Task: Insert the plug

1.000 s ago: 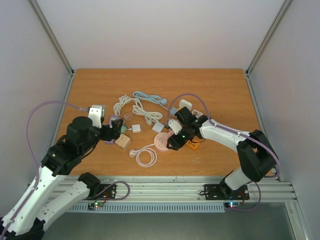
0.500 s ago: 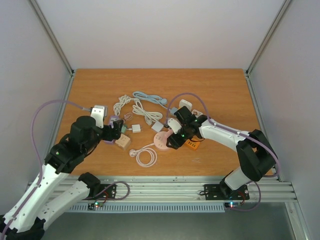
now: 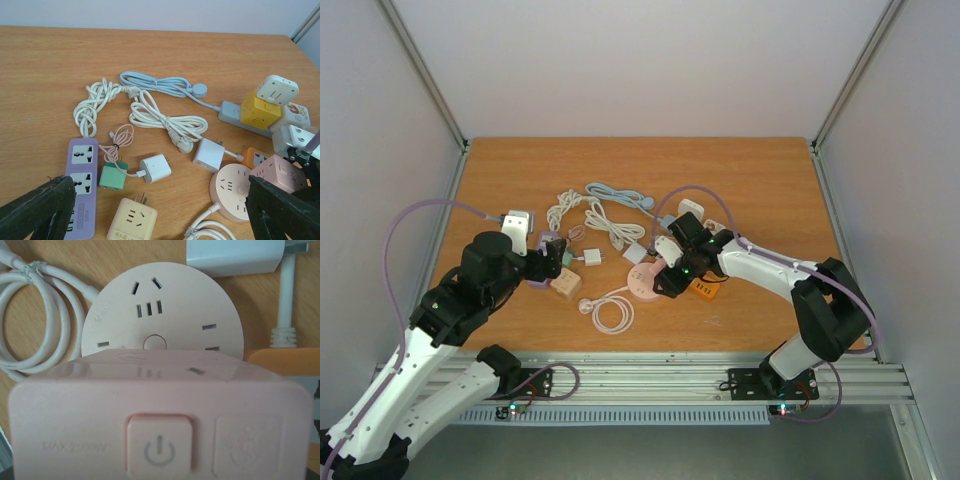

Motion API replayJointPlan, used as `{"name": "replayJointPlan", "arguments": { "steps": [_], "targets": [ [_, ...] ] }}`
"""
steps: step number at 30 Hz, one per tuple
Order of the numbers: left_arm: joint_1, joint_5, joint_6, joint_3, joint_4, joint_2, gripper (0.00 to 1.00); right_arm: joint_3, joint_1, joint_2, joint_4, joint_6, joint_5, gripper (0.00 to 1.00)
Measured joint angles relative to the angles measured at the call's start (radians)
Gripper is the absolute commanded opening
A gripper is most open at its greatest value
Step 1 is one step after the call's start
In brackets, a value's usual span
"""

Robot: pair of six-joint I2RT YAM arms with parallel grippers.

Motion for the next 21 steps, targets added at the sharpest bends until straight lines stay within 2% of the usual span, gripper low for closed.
{"name": "replayJointPlan", "arguments": {
  "steps": [21],
  "targets": [
    [0.000,-0.003,0.018,0.000,0.000,0.009,0.94,0.048,0.045,0.056,-0.011,-0.042,0.019,0.25]
  ]
}}
